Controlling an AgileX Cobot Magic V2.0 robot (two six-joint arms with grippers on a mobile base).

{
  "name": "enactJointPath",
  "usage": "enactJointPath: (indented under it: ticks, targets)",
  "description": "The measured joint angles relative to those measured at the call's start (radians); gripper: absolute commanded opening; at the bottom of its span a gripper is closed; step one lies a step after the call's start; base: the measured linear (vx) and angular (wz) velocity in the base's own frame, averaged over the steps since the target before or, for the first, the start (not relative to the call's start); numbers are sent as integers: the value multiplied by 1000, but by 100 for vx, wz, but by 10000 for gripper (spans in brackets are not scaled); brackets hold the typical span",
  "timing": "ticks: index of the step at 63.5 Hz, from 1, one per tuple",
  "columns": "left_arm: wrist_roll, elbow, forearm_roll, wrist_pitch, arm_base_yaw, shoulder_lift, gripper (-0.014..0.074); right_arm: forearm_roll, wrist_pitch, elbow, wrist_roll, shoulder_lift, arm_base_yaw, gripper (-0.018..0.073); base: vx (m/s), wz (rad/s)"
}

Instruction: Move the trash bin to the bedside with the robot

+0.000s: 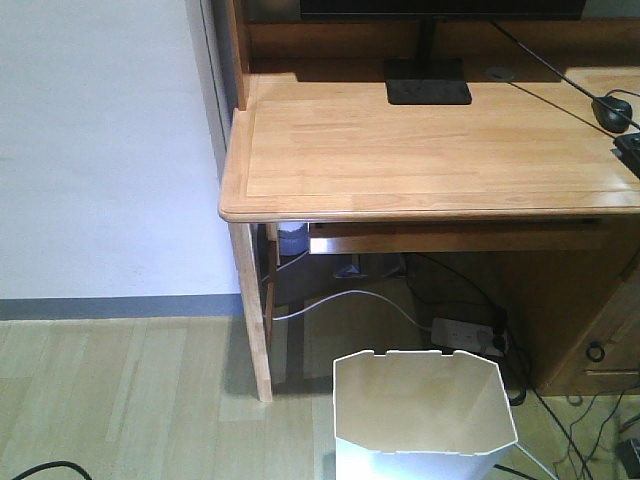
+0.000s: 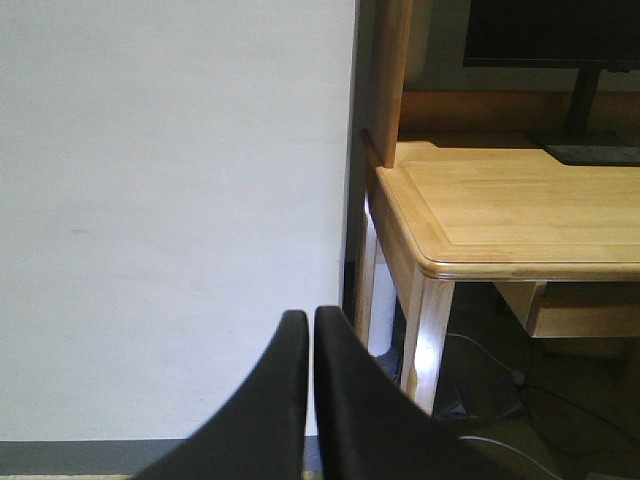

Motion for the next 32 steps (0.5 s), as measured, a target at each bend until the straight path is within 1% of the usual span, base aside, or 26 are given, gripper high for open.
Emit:
enactJointPath:
  ticks: [32]
  targets:
    - [0,0,0,0,0,0,-6,0,0,0,0,0,0,-10,0,0]
